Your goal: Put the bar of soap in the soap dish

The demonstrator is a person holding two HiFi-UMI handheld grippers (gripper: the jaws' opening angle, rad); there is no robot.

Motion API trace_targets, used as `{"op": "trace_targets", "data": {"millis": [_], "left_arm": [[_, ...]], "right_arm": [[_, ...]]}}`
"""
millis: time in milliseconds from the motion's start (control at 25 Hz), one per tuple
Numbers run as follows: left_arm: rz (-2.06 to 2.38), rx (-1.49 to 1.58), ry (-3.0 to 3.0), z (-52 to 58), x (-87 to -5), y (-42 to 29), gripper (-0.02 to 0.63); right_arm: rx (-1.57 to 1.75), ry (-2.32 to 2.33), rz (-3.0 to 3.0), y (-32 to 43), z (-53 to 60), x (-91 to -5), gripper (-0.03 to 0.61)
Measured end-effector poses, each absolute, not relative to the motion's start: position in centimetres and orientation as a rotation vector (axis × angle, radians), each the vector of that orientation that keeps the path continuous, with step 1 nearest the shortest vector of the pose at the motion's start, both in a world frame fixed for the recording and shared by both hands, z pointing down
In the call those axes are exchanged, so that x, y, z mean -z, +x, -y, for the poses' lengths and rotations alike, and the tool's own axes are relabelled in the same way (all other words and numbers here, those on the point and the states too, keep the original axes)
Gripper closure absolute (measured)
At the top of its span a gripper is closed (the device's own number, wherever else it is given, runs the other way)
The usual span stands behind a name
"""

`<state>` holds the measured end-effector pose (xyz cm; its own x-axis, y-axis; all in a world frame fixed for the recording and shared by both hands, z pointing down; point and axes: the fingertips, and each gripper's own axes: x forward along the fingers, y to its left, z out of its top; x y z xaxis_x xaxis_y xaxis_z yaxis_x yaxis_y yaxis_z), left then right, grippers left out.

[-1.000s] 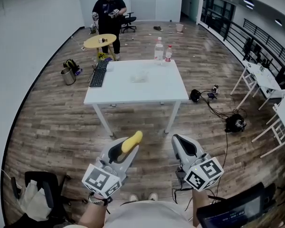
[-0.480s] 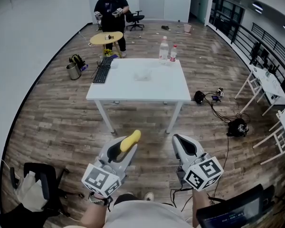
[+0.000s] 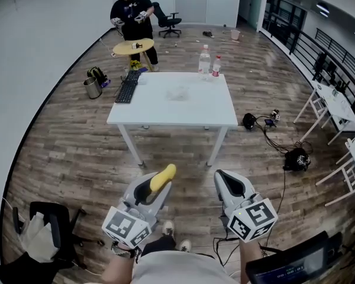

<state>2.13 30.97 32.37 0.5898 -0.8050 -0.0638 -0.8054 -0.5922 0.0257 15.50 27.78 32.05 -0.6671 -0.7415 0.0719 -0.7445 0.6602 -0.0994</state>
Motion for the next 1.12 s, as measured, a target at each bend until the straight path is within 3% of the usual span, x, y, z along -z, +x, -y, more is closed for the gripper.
{"op": "trace_targets", "data": {"millis": [1120], "left_arm": [[-1.358, -0.154, -2.865, -22.6, -33.2, -0.8, 0.485]], "right_arm": [[-0.199, 1.288, 2.835, 12.4, -20.0, -32.0, 0.577]]}}
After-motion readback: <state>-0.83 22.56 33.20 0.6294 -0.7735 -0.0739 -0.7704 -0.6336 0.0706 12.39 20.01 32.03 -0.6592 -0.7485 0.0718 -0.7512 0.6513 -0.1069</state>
